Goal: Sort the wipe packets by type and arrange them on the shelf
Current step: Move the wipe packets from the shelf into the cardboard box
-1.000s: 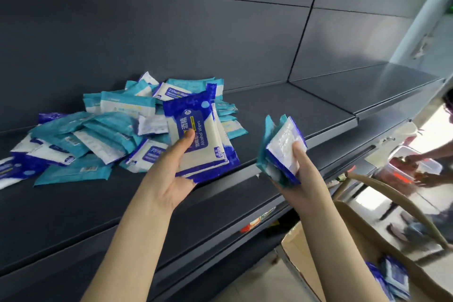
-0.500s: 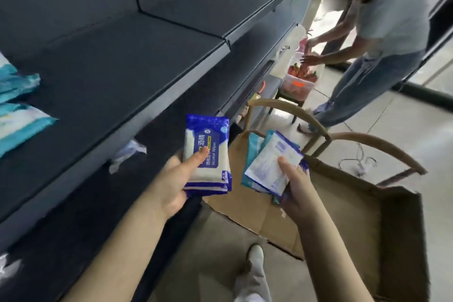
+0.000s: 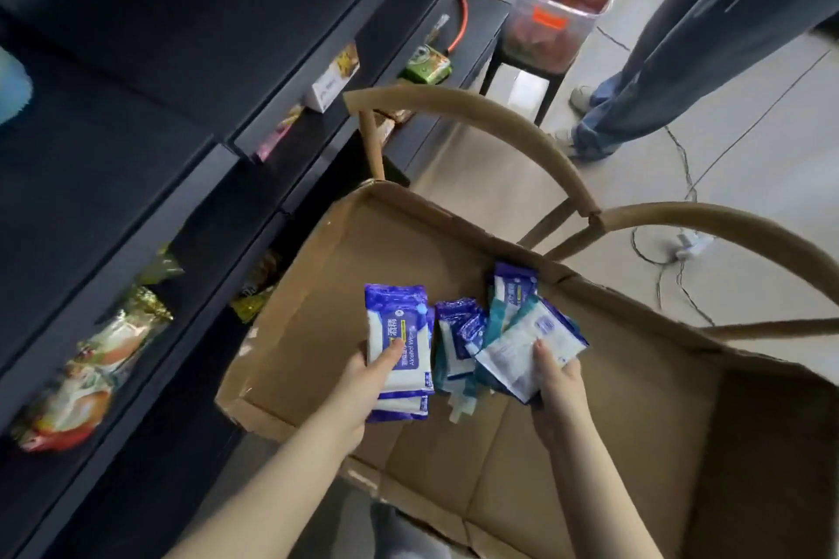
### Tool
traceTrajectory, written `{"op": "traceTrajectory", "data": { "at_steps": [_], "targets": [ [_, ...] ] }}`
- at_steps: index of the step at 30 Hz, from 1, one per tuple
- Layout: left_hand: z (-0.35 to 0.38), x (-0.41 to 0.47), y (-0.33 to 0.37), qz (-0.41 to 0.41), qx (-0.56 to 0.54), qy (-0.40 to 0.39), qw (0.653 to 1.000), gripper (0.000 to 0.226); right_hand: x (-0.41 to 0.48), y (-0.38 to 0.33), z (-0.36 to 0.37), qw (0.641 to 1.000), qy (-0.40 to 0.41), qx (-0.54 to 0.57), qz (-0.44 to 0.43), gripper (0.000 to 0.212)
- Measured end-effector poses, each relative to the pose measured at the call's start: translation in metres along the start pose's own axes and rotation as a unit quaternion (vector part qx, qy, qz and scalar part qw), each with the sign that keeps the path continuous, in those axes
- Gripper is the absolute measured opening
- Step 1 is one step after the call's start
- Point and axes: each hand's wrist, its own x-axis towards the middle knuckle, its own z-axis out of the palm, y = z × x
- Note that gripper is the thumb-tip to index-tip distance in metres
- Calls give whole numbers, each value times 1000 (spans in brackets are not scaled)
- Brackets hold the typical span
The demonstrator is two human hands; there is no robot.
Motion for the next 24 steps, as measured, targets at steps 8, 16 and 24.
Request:
{"op": "traceTrajectory", "data": {
  "at_steps": [8,16,24],
  "targets": [
    [78,107,-62,-64,70,21,995,30,130,6,17,994,0,-103,-34,34],
    [68,118,-86,-70,187,10,980,23,149,13,23,951,82,-287,-85,44],
    [37,81,-59,-81,117,-56,988,57,75,16,17,977,89,-180,-71,47]
  ]
}}
